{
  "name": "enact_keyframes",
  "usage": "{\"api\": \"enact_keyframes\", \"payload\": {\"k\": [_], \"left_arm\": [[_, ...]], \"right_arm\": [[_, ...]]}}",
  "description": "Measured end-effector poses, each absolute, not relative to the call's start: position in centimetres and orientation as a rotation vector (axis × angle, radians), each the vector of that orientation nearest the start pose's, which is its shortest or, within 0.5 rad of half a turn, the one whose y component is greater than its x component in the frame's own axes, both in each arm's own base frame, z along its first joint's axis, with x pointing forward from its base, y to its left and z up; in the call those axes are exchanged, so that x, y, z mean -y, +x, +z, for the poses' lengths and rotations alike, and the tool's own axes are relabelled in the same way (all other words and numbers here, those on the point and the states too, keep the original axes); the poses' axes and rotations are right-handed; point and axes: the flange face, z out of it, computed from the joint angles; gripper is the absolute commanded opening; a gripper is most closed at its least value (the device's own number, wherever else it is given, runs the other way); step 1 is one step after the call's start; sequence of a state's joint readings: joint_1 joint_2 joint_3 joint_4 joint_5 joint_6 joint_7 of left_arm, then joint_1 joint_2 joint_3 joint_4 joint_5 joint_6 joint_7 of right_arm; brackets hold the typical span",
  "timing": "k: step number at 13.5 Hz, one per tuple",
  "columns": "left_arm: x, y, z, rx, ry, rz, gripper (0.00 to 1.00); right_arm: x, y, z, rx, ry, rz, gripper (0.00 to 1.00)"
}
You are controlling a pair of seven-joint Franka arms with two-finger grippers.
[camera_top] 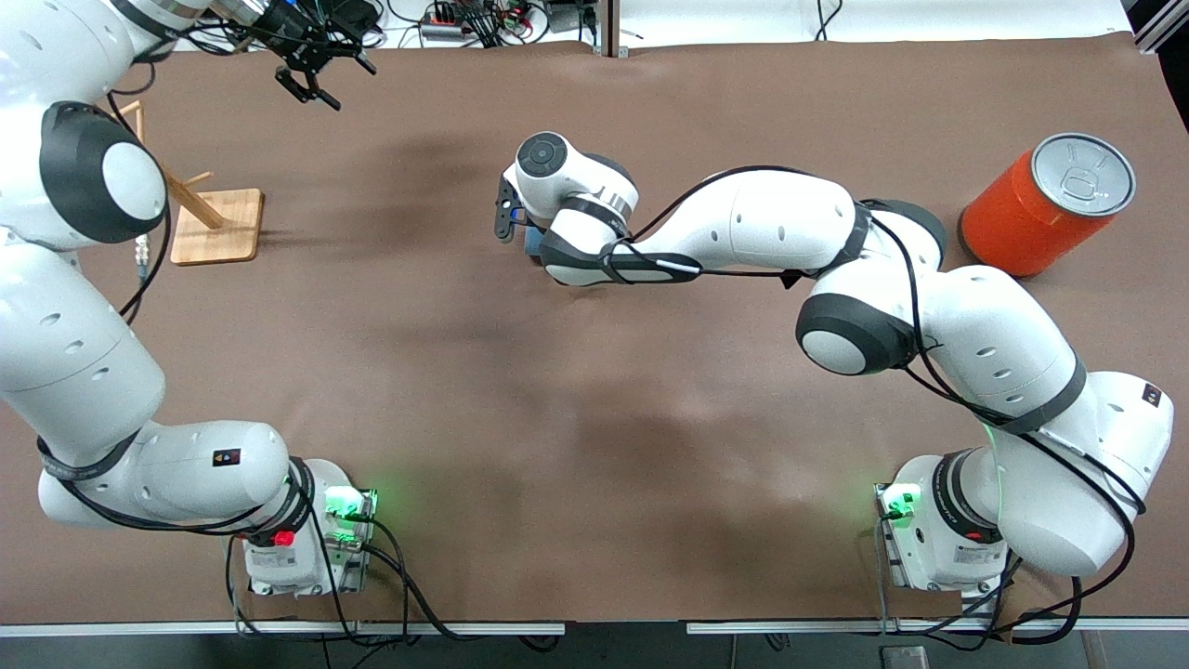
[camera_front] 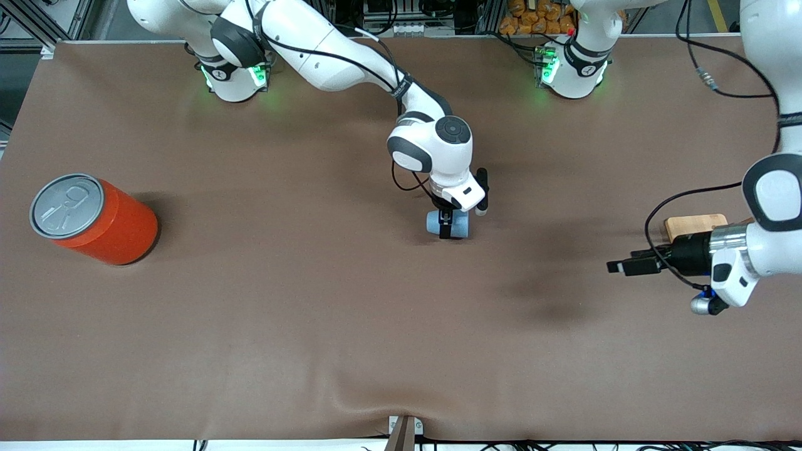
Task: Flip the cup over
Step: 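Hold the cup upright with the right gripper while the left gripper approaches, then grasp the cup with the left gripper while the right gripper releases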
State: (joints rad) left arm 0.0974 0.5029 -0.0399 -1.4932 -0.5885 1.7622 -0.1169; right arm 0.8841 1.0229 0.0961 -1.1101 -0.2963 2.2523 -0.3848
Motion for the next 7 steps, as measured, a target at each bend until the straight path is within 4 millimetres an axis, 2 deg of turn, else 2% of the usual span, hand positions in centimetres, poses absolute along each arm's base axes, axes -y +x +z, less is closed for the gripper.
{"api": "enact_keyframes", "payload": {"k": [2,3,5,7], "left_arm": [[1.4,67.6,35.9,-0.458,2.48,-0.374,1.0],[3.1,67.2,34.5,-0.433,2.471,-0.425,1.0],[8.0,65.8,30.8,-0.367,2.458,-0.552,1.0],[12.6,64.3,27.2,-0.321,2.439,-0.663,1.0]], "right_arm": [[-63.1,46.4,20.1,2.197,-2.397,-0.269,1.0],[-63.1,46.6,20.5,2.195,-2.405,-0.265,1.0],[-63.0,47.1,21.9,2.189,-2.421,-0.259,1.0],[-62.8,47.5,24.4,2.17,-2.446,-0.247,1.0]]}}
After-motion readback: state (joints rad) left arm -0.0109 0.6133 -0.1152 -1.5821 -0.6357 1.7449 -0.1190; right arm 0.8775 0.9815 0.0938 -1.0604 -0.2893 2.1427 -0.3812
